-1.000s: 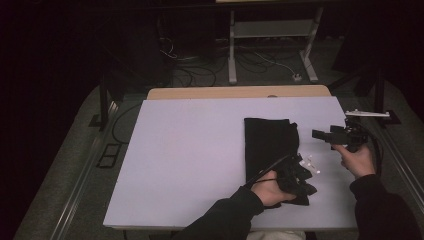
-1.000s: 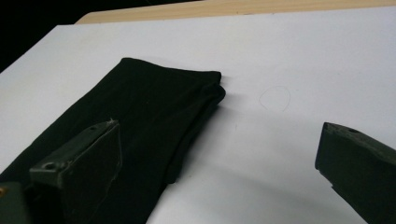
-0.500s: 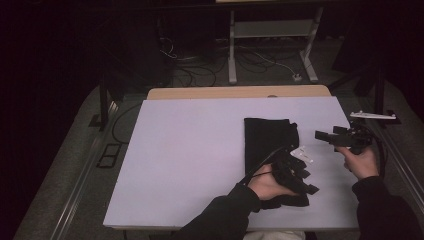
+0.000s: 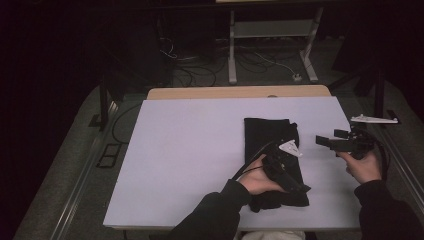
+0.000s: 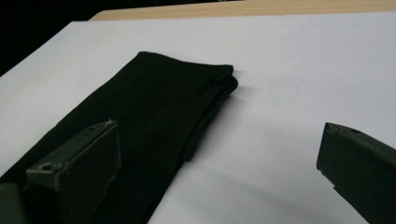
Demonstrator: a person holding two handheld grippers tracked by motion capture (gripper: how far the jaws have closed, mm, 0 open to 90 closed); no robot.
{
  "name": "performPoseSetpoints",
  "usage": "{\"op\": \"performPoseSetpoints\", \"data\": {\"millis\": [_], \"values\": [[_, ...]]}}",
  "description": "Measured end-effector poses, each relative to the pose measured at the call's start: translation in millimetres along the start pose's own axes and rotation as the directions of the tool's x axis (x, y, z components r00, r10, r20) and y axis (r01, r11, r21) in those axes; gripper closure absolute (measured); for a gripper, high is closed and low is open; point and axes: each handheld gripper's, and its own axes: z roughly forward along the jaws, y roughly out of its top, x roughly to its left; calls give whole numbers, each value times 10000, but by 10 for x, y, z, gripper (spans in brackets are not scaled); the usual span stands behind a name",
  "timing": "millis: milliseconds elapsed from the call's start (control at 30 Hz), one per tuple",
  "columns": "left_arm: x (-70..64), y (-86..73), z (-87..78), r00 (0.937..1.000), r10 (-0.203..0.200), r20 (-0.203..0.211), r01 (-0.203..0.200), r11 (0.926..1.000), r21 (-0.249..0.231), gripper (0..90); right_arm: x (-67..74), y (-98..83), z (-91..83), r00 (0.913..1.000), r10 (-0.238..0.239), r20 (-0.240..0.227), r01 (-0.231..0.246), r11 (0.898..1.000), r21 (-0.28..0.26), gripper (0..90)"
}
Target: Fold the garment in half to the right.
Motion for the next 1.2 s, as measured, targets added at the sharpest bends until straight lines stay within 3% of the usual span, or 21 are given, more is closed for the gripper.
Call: {"op": "performPoseSetpoints", "data": {"millis": [367, 767, 1200], "values": [[94, -112, -256, 9979, -105, -640, 83, 9994, -346, 0, 162, -63, -55, 9982, -562, -195, 563, 9984, 85, 0], [140, -215, -471, 9944, 9, -1052, -28, 9998, -182, 0, 301, -146, -129, 9937, -1097, -245, 1099, 9939, 90, 0], [212, -393, -774, 9844, -349, -1727, 283, 9988, -406, 0, 280, -247, -196, 9946, -1017, -207, 1020, 9947, 107, 0]]}}
